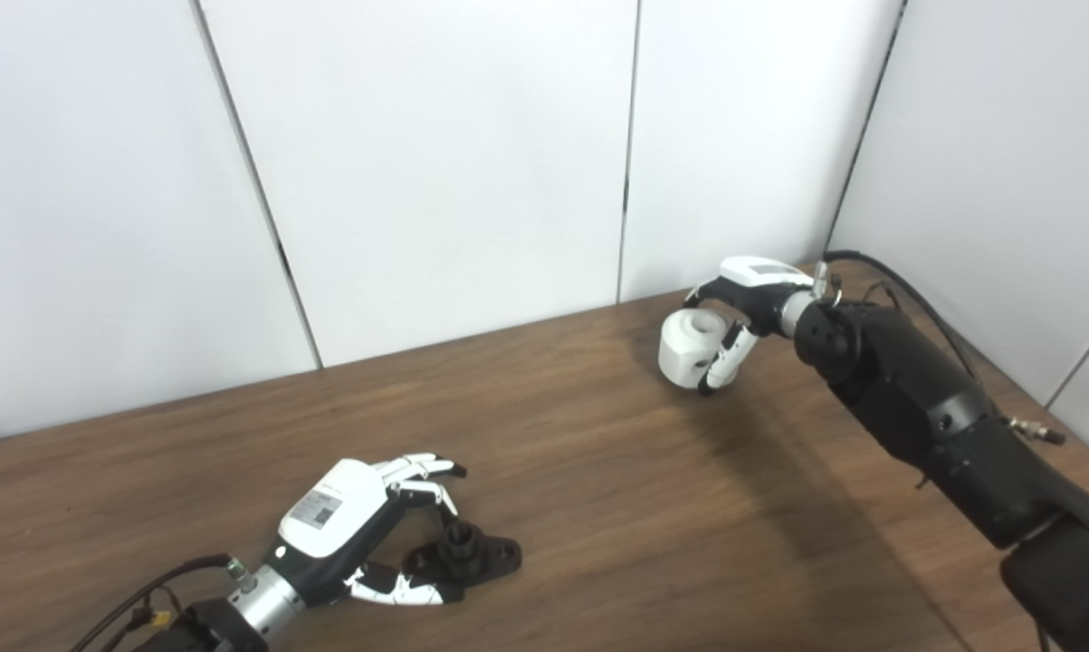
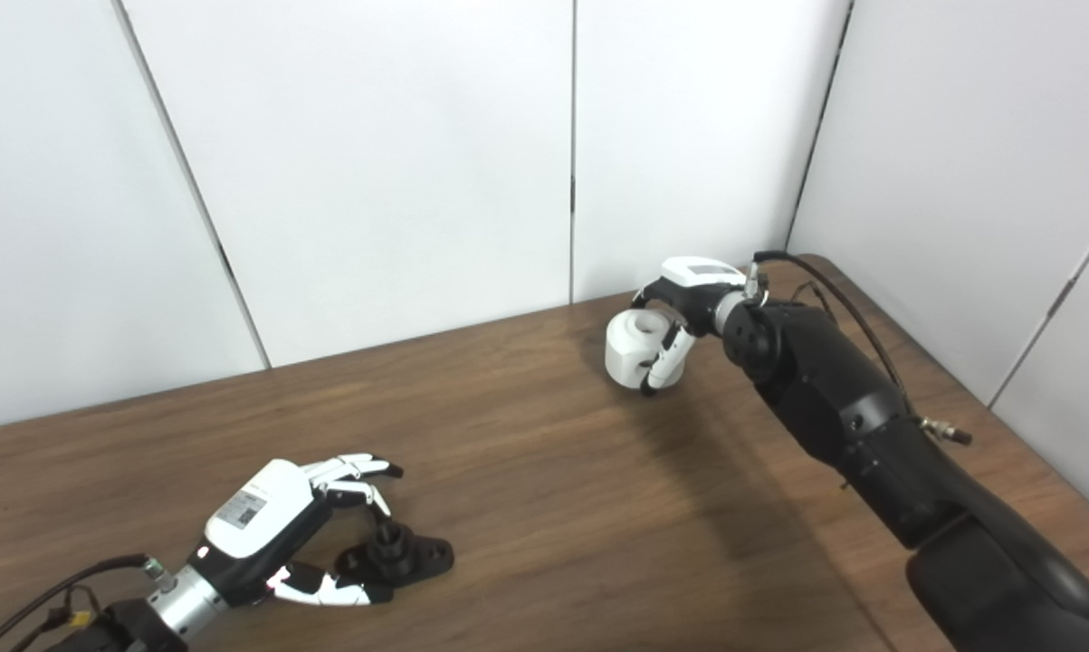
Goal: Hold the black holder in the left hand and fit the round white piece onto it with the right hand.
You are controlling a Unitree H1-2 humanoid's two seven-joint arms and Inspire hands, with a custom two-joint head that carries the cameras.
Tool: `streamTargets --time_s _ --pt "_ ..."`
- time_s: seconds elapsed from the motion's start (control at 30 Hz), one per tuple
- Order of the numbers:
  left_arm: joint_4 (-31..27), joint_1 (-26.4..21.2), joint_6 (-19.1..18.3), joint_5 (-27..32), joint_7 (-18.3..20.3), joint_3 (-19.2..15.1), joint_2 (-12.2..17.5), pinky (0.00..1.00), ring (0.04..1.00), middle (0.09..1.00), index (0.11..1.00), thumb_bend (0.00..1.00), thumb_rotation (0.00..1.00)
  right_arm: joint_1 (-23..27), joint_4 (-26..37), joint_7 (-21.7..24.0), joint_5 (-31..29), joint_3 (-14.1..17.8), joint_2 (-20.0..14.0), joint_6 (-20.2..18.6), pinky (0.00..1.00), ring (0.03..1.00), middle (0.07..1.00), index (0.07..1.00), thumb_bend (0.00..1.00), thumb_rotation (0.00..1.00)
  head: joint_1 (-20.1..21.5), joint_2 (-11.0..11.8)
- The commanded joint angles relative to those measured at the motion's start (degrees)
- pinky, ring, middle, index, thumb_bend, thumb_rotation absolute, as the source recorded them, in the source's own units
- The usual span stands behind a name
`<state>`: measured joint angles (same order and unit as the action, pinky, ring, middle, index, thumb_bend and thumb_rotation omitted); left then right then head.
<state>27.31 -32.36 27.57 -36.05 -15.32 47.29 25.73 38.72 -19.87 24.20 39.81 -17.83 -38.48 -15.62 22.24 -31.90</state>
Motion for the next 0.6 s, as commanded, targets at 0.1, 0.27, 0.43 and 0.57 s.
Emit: streamTargets --time_s 0.1,0.27,0.43,0.57 --pt "3.26 5.60 -0.69 -6.54 9.89 4.36 4.67 0.70 0.845 0.830 0.488 0.52 0.08 4.27 1.32 -2.01 1.09 1.21 -2.89 2.23 0.87 0.906 0.912 0.775 0.92 0.24 0.16 -0.19" --pt "3.07 5.47 -0.67 -6.02 10.51 4.62 4.94 0.70 0.847 0.837 0.488 0.52 0.08 3.88 1.64 -3.76 1.59 1.48 -3.06 3.41 0.82 0.871 0.886 0.731 0.90 0.23 0.17 -0.32" --pt "2.93 5.62 -0.70 -6.89 10.11 4.42 5.00 0.70 0.837 0.834 0.488 0.52 0.08 3.51 1.24 -7.39 1.81 2.13 -2.93 5.60 0.78 0.836 0.845 0.666 0.85 0.19 0.16 -0.61" --pt "2.72 5.66 -0.71 -6.58 10.53 4.20 5.02 0.70 0.837 0.835 0.488 0.52 0.08 3.14 0.89 -10.57 1.81 2.83 -2.59 7.58 0.78 0.812 0.799 0.547 0.68 0.15 0.17 -0.62"
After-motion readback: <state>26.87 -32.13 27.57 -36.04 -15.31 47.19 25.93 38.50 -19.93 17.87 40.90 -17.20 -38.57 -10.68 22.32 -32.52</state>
